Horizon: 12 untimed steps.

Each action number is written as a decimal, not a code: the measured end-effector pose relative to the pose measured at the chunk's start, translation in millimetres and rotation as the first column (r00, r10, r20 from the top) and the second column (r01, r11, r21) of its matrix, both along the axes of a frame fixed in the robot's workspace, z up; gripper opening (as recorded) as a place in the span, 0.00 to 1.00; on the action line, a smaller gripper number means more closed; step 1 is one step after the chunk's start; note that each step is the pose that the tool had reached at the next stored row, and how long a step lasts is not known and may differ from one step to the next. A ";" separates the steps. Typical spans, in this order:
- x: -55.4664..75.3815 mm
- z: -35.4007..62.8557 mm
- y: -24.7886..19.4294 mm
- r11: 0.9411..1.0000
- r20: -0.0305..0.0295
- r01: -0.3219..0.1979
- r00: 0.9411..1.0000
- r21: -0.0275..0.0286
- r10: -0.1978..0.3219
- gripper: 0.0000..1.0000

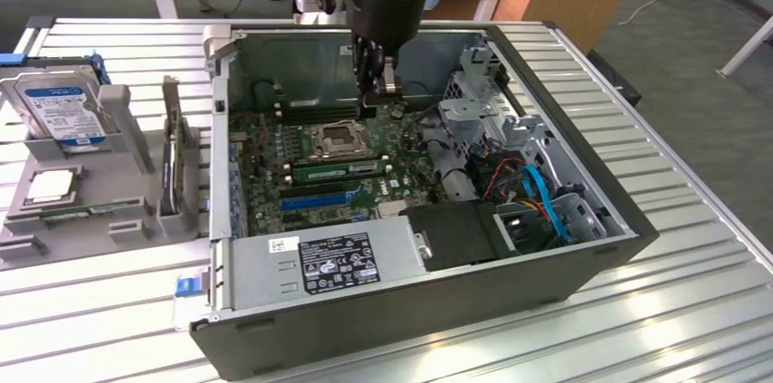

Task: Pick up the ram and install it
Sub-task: 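Press down the ram until it locks into place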

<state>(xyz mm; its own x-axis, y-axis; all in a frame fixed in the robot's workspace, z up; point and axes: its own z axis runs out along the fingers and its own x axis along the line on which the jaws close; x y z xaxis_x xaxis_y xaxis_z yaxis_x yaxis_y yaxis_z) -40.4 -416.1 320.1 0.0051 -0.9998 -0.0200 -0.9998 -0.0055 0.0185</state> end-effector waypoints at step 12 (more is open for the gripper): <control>16.6 0.0 0.0 1.000 0.000 0.000 1.000 0.000 0.000 0.10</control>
<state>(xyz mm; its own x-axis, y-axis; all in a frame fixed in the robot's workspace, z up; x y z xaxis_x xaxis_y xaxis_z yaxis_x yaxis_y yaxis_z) -23.8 -416.1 320.1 0.0051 -0.9998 -0.0199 -0.9998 -0.0055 0.0185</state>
